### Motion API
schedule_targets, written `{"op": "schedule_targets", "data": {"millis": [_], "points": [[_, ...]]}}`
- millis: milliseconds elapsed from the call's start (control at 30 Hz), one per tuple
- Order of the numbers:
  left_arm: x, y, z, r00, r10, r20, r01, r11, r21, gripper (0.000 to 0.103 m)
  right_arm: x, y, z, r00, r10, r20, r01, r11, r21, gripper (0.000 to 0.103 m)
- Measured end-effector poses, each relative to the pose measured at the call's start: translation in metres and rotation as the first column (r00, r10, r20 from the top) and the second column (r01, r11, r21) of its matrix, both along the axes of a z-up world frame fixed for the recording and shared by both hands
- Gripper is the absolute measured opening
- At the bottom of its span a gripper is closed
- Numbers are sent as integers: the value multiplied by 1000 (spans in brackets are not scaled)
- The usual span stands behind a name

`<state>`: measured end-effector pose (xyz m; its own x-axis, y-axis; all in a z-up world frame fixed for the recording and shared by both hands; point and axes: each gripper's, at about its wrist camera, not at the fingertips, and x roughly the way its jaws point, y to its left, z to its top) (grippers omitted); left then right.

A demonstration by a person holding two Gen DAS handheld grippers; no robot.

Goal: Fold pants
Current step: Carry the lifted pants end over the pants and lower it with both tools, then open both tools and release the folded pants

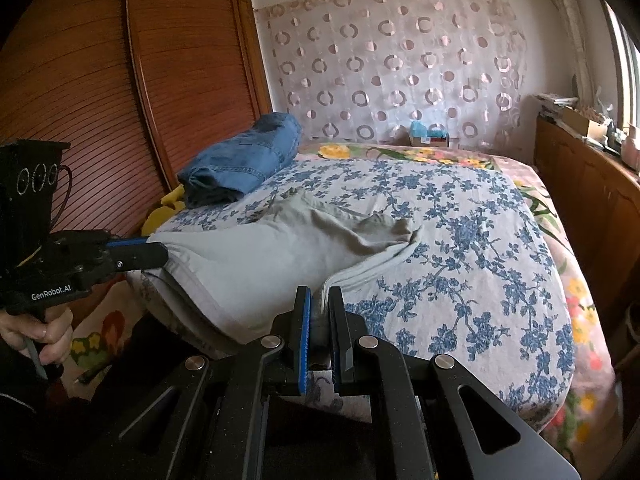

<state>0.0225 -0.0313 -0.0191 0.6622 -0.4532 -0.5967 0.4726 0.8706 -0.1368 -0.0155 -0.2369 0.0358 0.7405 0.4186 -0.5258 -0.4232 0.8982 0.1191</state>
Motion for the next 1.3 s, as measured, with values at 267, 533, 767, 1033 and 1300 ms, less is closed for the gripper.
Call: {"op": "schedule_targets", "data": {"millis": [267,533,767,1033,1300], "points": [[19,-2,-5,1000,0,-13,1,1000,15,9,11,-1,-1,1000,-4,-6,5,1000,8,8],[65,-5,4,999,33,17,-34,999,26,9,59,1,4,999,-34,20,34,999,4,8],[94,1,-3,997,73,29,-74,997,27,9,103,13,-7,999,-39,-14,39,999,22,8],[113,6,-11,995,96,12,-96,995,37,9,136,20,-16,997,-51,-52,53,998,21,8],[110,14,-14,990,134,49,-137,989,48,36,144,26,-16,997,-50,-58,50,999,7,8]]}}
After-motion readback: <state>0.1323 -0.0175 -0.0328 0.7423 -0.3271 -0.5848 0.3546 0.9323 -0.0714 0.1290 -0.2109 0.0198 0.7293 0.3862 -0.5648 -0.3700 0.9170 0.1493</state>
